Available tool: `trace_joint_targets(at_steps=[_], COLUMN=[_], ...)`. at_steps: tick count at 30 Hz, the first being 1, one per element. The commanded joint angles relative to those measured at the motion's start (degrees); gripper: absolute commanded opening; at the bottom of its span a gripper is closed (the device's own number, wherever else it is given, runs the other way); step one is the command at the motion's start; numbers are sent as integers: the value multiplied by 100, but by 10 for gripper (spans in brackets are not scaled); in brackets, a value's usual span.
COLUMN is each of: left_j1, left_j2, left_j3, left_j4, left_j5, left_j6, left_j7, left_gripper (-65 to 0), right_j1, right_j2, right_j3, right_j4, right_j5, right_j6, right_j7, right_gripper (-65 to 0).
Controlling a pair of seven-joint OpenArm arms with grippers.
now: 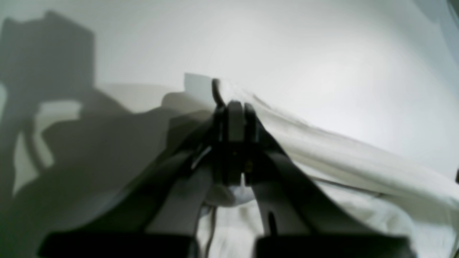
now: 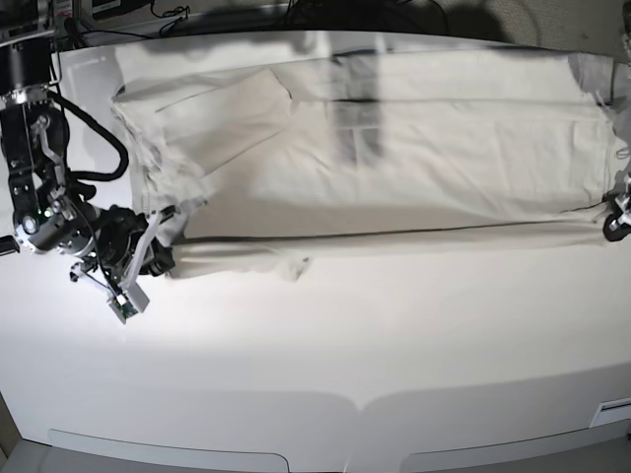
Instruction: Fold the T-shirt properly
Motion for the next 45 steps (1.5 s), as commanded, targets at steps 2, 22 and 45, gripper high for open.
trace_joint_targets(at_steps=[2,22,45], left_j1=[136,2452,3486], left_j2=[-225,-225,-177], left_j3=[-31,-817,-835], left_j4=[505,3132,3132], left_j5=[-400,-903,-713], left_j6=[10,10,10], left_j7=[72,592,520], left_gripper=[-650,-650,-650], right_j1=[-42,-1445,-2420], right_j2=[129,125,63], right_j3=[203,1161,1161], right_j4=[144,599,590], right_j5=[-59,236,149], right_j6=[-46,24,26], right_j7=[74,37,251], right_gripper=[-650,-650,-650])
